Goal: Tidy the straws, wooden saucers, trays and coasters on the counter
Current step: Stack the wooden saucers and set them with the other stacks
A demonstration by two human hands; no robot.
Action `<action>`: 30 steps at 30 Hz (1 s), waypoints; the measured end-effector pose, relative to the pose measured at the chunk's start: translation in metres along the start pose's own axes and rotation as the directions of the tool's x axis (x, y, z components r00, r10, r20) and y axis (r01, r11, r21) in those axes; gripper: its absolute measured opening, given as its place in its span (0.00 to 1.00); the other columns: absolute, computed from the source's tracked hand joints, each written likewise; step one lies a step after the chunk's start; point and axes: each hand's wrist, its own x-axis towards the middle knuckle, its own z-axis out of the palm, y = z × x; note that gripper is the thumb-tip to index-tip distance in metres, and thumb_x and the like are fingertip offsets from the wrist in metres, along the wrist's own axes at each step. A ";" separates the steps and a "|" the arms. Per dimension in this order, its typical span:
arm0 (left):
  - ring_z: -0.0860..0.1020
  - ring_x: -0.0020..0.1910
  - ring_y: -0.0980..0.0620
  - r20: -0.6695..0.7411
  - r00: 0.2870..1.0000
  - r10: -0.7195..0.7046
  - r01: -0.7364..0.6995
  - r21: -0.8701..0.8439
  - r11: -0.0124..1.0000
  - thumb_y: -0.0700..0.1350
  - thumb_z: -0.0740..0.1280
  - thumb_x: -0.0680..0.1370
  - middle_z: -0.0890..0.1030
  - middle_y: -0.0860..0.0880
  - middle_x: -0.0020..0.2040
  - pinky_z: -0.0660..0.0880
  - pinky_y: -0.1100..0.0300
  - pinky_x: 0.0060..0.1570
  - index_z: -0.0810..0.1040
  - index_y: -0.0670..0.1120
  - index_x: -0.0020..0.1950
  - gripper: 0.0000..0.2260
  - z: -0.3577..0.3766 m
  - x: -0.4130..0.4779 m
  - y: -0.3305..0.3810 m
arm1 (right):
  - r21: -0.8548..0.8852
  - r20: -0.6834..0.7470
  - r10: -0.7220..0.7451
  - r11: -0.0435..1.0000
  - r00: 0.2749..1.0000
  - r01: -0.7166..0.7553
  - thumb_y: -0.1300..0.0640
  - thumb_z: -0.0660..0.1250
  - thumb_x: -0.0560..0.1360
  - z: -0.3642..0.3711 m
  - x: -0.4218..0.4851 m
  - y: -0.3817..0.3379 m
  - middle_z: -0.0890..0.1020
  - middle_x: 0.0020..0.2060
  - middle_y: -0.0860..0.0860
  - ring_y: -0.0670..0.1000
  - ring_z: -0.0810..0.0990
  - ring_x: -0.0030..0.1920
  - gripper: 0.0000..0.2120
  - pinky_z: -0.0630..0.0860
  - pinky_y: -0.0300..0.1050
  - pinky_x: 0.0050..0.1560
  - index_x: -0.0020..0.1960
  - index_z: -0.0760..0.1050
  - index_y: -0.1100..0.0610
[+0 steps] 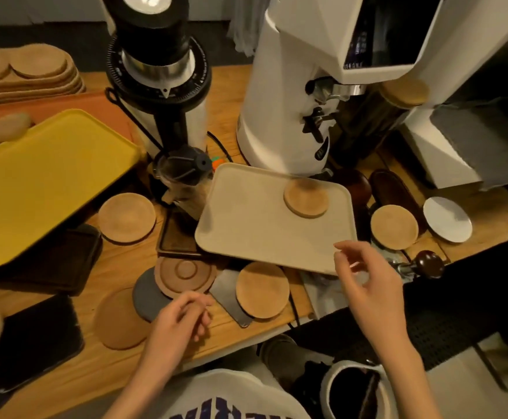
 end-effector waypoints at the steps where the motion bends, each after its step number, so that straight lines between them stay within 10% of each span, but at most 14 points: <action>1: 0.74 0.27 0.55 -0.009 1.000 0.002 -0.002 0.010 1.000 0.40 0.61 0.81 0.79 0.48 0.30 0.71 0.65 0.28 0.81 0.42 0.44 0.10 0.005 0.001 -0.001 | -0.044 -0.016 -0.019 0.999 1.000 0.018 0.57 0.66 0.79 -0.012 0.010 0.007 0.79 0.47 0.41 0.40 0.78 0.50 0.08 0.72 0.29 0.48 0.57 0.77 0.50; 7: 0.75 0.30 0.51 -0.069 0.996 -0.059 0.055 -0.062 0.997 0.40 0.61 0.81 0.80 0.47 0.32 0.73 0.62 0.29 0.81 0.42 0.46 0.10 0.042 0.005 0.002 | -0.442 0.133 0.182 0.891 0.974 -0.106 0.49 0.72 0.74 -0.078 0.105 0.074 0.74 0.63 0.52 0.55 0.72 0.62 0.28 0.72 0.54 0.59 0.71 0.67 0.48; 13: 0.75 0.31 0.49 -0.102 0.990 -0.101 0.088 -0.121 0.989 0.40 0.60 0.81 0.79 0.45 0.33 0.72 0.59 0.30 0.81 0.40 0.48 0.11 0.068 0.005 0.013 | -0.785 0.423 0.628 0.615 0.653 -0.082 0.39 0.72 0.72 -0.084 0.156 0.121 0.56 0.75 0.61 0.67 0.59 0.73 0.49 0.62 0.60 0.70 0.79 0.43 0.48; 21: 0.75 0.29 0.51 -0.086 0.993 -0.079 0.066 -0.145 0.987 0.39 0.60 0.81 0.78 0.43 0.34 0.73 0.65 0.27 0.80 0.38 0.48 0.10 0.082 0.003 0.019 | -0.803 0.466 0.615 0.596 0.636 0.012 0.39 0.75 0.68 -0.058 0.164 0.136 0.47 0.76 0.57 0.68 0.55 0.73 0.57 0.65 0.64 0.68 0.78 0.34 0.44; 30: 0.75 0.28 0.51 -0.077 0.989 -0.128 0.113 -0.181 0.977 0.38 0.60 0.81 0.79 0.44 0.33 0.73 0.64 0.27 0.80 0.36 0.47 0.10 0.082 -0.006 0.011 | -0.828 0.422 0.542 0.556 0.727 0.066 0.40 0.76 0.67 -0.052 0.164 0.134 0.60 0.72 0.60 0.68 0.64 0.69 0.50 0.72 0.60 0.60 0.77 0.48 0.48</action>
